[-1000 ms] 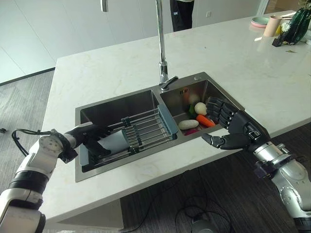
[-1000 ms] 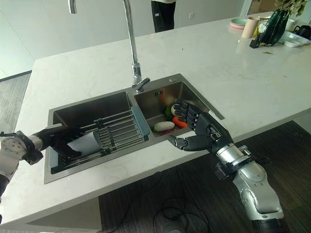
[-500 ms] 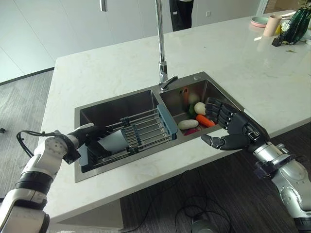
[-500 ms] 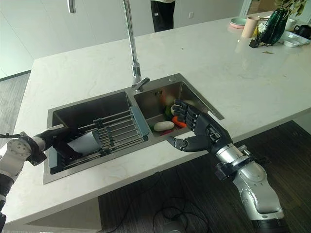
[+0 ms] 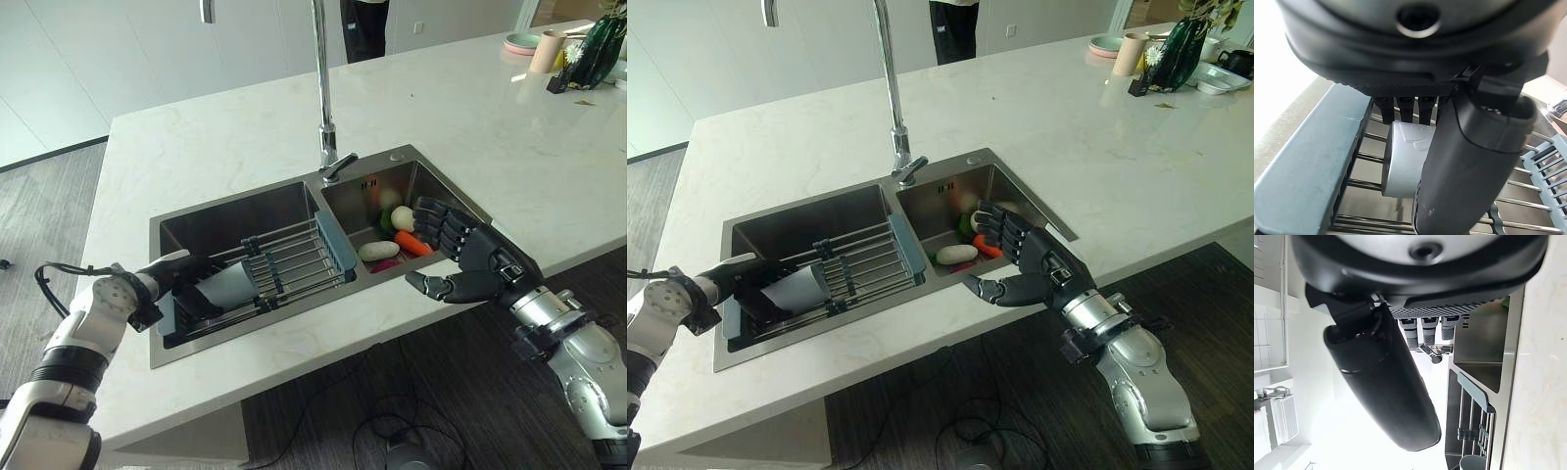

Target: Place the dishes in the dishwasher.

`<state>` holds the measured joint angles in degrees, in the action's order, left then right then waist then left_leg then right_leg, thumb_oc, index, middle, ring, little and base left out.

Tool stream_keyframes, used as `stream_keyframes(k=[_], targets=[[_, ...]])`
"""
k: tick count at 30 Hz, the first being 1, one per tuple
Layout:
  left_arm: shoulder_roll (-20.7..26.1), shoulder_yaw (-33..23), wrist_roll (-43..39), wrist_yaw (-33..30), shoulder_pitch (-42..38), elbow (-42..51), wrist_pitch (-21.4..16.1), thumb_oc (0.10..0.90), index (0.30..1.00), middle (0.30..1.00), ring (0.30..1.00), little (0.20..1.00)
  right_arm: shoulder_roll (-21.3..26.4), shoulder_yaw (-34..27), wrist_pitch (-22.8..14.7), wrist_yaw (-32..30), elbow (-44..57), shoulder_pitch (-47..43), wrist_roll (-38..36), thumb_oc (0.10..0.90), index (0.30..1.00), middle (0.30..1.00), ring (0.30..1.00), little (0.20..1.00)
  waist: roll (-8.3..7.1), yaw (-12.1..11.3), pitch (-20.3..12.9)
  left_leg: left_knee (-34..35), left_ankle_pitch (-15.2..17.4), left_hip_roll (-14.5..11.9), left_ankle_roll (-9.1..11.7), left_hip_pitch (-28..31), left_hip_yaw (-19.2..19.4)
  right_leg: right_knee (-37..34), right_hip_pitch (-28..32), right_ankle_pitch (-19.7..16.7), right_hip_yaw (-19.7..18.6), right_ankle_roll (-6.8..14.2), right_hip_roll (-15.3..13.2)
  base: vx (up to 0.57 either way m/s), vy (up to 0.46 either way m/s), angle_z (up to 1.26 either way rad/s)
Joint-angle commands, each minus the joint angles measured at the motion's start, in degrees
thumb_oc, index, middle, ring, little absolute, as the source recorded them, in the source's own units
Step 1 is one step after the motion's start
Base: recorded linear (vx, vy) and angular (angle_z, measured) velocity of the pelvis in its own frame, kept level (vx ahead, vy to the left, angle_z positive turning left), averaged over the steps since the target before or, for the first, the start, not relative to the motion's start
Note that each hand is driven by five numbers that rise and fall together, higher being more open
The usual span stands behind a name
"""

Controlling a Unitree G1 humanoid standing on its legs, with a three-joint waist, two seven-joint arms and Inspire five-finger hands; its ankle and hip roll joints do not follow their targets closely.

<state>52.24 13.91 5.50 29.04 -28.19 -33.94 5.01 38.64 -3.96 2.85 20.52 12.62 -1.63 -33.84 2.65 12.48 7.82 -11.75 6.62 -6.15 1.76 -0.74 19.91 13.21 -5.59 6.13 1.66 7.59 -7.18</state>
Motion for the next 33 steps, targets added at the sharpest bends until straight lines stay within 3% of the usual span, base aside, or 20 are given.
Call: stream_keyframes(k=[1, 17, 18, 20, 33], targets=[[1.8, -0.1, 2.9, -2.3, -5.4, -2.5, 0.3, 0.800, 0.900, 0.900, 0.900, 0.900, 1.4, -3.6, -6.1, 0.0, 4.1, -5.5, -1.8, 0.800, 0.900, 0.900, 0.900, 0.900, 0.56, -0.7, -3.6, -5.4, 9.1, 0.2, -0.1, 0.4, -0.7, 4.0, -1.3, 2.7, 3.2, 1.5, 1.4, 0.00, 0.000, 0.00], [0.8, 0.2, 6.0, 0.1, -5.3, -6.6, 3.5, 0.800, 0.900, 0.900, 0.900, 0.900, 2.1, -2.9, -5.5, -0.3, 4.8, -6.0, -1.9, 0.800, 0.900, 0.900, 0.900, 0.900, 0.59, -0.6, -3.3, -5.4, 9.1, 0.3, -0.2, 0.5, -0.7, 4.0, -1.2, 2.9, 3.3, 1.4, 1.5, 0.00, 0.001, 0.00], [0.8, 0.3, 6.2, -0.2, -5.4, -6.6, 3.4, 0.596, 0.594, 0.594, 0.594, 0.594, 2.2, -3.0, -5.5, -0.2, 4.7, -6.0, -2.1, 0.800, 0.900, 0.900, 0.900, 0.900, 0.54, -0.6, -3.3, -5.4, 9.1, 0.3, -0.2, 0.5, -0.6, 4.0, -1.2, 2.9, 3.3, 1.4, 1.6, 0.00, 0.000, -0.03], [0.8, 0.4, 6.0, -0.9, -5.5, -6.5, 2.7, 0.400, 0.300, 0.300, 0.300, 0.300, 2.2, -3.0, -5.5, -0.3, 4.8, -6.2, -2.0, 0.800, 0.900, 0.900, 0.900, 0.900, 0.47, -0.6, -3.3, -5.4, 9.1, 0.3, -0.2, 0.5, -0.7, 4.0, -1.2, 2.8, 3.3, 1.4, 1.6, 0.00, 0.000, -0.02], [2.9, -1.6, 0.7, -8.1, -5.9, -1.4, 0.9, 0.400, 0.300, 0.300, 0.300, 0.300, 2.1, -3.5, -5.2, -0.4, 4.6, -5.6, -2.0, 0.800, 0.900, 0.900, 0.900, 0.900, 0.07, -1.2, -3.1, -5.4, 9.2, 0.4, -0.2, 0.4, -0.9, 4.0, -1.1, 2.8, 3.5, 1.4, 1.5, 0.00, 0.000, 0.00]])
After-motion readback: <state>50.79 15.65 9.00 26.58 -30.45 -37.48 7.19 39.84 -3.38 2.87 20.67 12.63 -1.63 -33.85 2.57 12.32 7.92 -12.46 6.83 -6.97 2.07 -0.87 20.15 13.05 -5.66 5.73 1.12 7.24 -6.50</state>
